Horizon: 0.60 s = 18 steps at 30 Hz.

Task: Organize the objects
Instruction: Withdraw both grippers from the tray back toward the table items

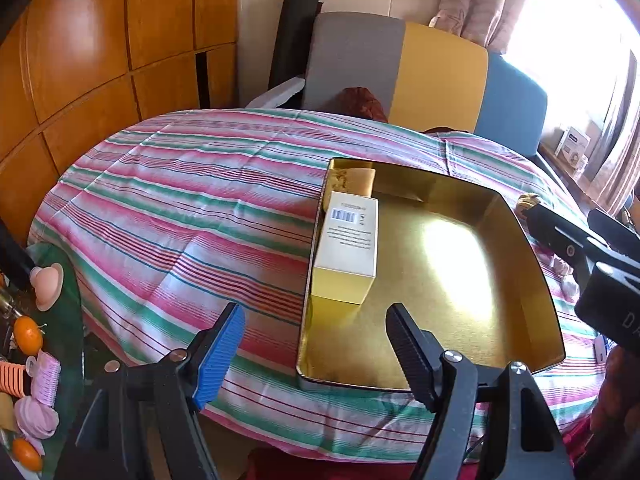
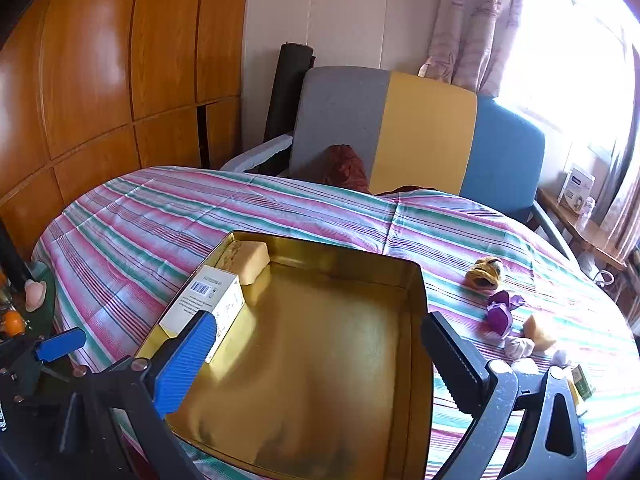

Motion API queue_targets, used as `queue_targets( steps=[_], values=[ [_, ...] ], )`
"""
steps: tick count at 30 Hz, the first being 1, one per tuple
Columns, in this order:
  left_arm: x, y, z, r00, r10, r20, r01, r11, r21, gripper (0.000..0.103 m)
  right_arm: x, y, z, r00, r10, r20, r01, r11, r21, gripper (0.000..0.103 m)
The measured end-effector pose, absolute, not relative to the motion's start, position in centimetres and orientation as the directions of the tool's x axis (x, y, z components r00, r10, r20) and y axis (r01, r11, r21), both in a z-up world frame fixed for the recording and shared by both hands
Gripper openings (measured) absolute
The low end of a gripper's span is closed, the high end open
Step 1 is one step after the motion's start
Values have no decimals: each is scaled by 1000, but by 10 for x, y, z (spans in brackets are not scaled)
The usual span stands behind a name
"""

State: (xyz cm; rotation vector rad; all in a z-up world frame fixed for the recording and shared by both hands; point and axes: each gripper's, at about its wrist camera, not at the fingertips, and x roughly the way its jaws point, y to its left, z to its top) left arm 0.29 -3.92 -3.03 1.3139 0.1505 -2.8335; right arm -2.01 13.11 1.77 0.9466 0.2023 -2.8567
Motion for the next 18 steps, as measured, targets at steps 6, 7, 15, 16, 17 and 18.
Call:
queue_targets(
  steps=[6, 7, 15, 16, 17, 18],
  values=[
    [1, -26, -27, -643, 36, -765, 30, -997, -72, 74, -18, 142, 20, -803, -77, -591, 149, -986, -75, 103],
    [0, -24, -26, -644, 33, -764, 27, -997, -66, 74, -17, 144, 20, -803, -75, -591, 147, -986, -74, 103],
    [-7, 2, -20, -649, 16, -761, -17, -1000, -6, 74, -19, 167, 17, -803, -56, -594, 111, -992, -56, 103],
    [-8, 8, -18, -651, 13, -759, -27, -1000, 7, 74, -19, 171, 16, -803, -50, -594, 104, -993, -56, 103],
    [-9, 12, -17, -654, 10, -757, -35, -999, 17, 74, -19, 176, 16, -802, -43, -596, 96, -994, -58, 103],
    [-10, 15, -16, -656, 9, -755, -42, -999, 25, 74, -19, 181, 14, -801, -35, -598, 86, -995, -58, 103]
  ],
)
